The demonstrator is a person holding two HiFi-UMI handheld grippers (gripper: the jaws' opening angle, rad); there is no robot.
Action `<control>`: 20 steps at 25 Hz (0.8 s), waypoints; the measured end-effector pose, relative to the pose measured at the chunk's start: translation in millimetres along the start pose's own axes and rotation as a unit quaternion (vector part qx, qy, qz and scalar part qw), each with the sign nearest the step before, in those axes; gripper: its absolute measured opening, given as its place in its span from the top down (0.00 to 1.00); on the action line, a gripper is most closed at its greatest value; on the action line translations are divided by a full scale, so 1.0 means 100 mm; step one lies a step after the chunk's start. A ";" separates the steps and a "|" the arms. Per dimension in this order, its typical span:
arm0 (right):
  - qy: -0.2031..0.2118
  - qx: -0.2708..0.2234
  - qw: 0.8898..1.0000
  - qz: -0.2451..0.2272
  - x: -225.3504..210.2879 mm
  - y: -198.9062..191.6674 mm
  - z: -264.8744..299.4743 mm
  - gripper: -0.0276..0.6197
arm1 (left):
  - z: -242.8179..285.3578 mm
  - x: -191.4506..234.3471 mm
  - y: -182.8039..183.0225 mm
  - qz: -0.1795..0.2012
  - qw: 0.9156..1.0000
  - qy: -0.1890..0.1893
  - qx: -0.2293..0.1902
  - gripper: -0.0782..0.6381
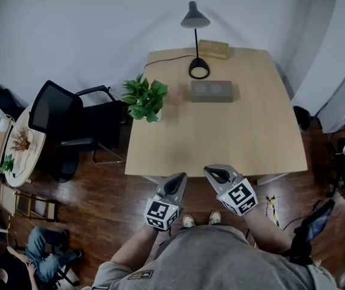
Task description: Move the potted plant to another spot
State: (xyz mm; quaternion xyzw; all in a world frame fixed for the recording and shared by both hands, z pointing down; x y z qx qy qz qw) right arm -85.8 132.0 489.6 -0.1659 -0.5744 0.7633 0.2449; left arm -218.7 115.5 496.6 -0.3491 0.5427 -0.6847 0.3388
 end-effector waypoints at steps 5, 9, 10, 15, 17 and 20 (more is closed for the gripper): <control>0.002 -0.001 1.000 -0.001 0.03 0.02 0.00 0.95 | -0.05 0.00 -0.04 -0.005 1.000 0.005 0.004 0.89; 0.003 0.002 1.000 -0.001 0.05 0.01 0.03 0.95 | -0.08 0.04 -0.07 -0.010 1.000 0.010 0.004 0.89; 0.003 0.003 1.000 -0.001 0.05 0.01 0.04 0.95 | -0.09 0.04 -0.08 -0.011 1.000 0.011 0.006 0.89; 0.006 0.005 1.000 0.000 0.05 -0.01 0.05 0.95 | -0.08 0.05 -0.10 -0.009 1.000 0.013 0.009 0.89; 0.006 0.006 1.000 -0.001 0.05 -0.02 0.05 0.95 | -0.07 0.05 -0.09 -0.009 1.000 0.012 0.008 0.89; 0.006 0.006 1.000 -0.001 0.05 -0.02 0.07 0.95 | -0.07 0.06 -0.07 -0.007 1.000 0.013 0.006 0.89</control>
Point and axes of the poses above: the fingertips, and each gripper's own axes: z forward along the fingers, x to its left, y out of its top, the point moved 5 cm from there along -z, backward along the fingers, and after that the axes turned 3 degrees about -y, right-handed, at the moved point
